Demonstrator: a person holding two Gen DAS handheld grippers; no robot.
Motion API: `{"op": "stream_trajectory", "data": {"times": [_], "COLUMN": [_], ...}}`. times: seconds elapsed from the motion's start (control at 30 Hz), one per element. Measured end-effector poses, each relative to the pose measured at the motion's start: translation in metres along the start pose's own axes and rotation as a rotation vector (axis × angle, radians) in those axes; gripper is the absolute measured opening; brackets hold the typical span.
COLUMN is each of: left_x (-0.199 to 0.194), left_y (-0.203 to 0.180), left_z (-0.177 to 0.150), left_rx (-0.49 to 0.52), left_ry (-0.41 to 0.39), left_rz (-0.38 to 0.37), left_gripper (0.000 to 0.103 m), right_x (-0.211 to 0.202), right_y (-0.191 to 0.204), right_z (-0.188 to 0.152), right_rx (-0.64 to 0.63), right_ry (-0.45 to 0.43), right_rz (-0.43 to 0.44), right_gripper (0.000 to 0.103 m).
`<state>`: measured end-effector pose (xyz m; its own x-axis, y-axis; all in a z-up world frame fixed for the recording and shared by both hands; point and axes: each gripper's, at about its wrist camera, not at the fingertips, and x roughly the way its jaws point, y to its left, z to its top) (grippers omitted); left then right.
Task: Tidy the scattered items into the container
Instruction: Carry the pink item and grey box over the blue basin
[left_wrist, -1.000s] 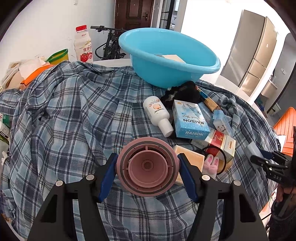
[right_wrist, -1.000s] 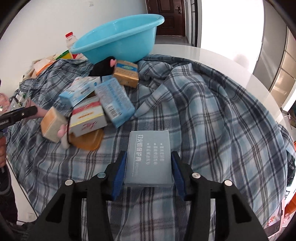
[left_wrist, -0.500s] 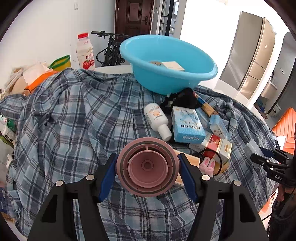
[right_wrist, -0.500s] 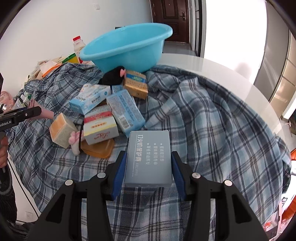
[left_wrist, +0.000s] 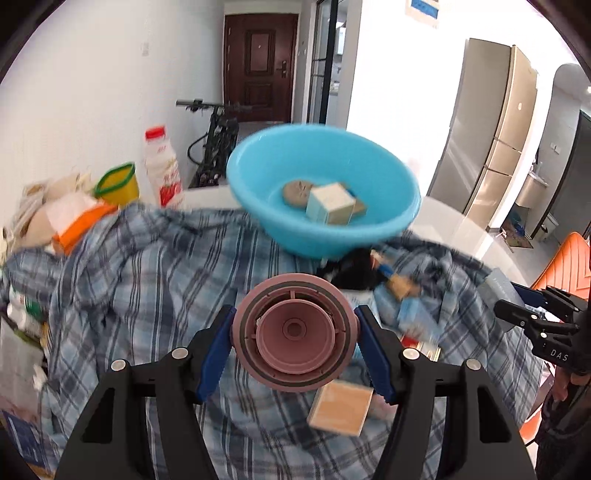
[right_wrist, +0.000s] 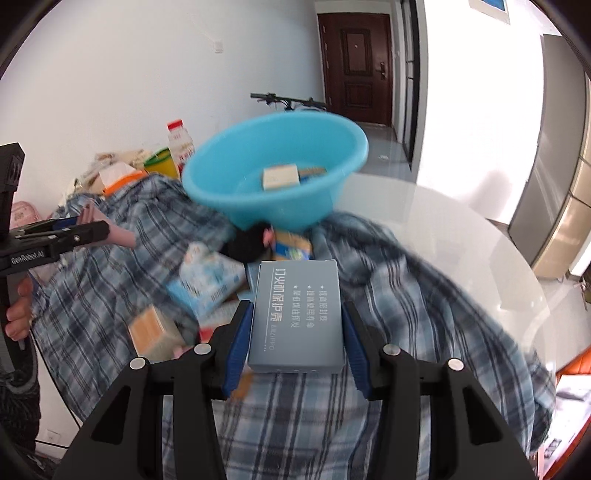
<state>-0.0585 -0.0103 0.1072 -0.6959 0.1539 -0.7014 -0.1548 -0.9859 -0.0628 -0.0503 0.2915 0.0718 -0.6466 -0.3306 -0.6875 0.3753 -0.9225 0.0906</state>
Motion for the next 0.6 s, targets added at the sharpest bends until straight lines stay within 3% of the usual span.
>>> {"op": "stream_trajectory", "data": {"times": [0.33, 0.6], "left_x": [0.029, 0.068], "left_y": [-0.011, -0.014], "left_z": [0.061, 0.110], "left_rx": [-0.004, -0.010], "left_ry": [-0.034, -0.030], "left_rz": [-0.020, -0.038], "left_gripper": [0.067, 0.067], "right_x": [0.010, 0.037], "right_y": [0.004, 0.000], "right_z": [0.066, 0.117], "right_rx": [-0.015, -0.008], "right_ry": [-0.072, -0.075], "right_rz": [0.011, 0.025], "right_gripper": [0.046, 0.046]}}
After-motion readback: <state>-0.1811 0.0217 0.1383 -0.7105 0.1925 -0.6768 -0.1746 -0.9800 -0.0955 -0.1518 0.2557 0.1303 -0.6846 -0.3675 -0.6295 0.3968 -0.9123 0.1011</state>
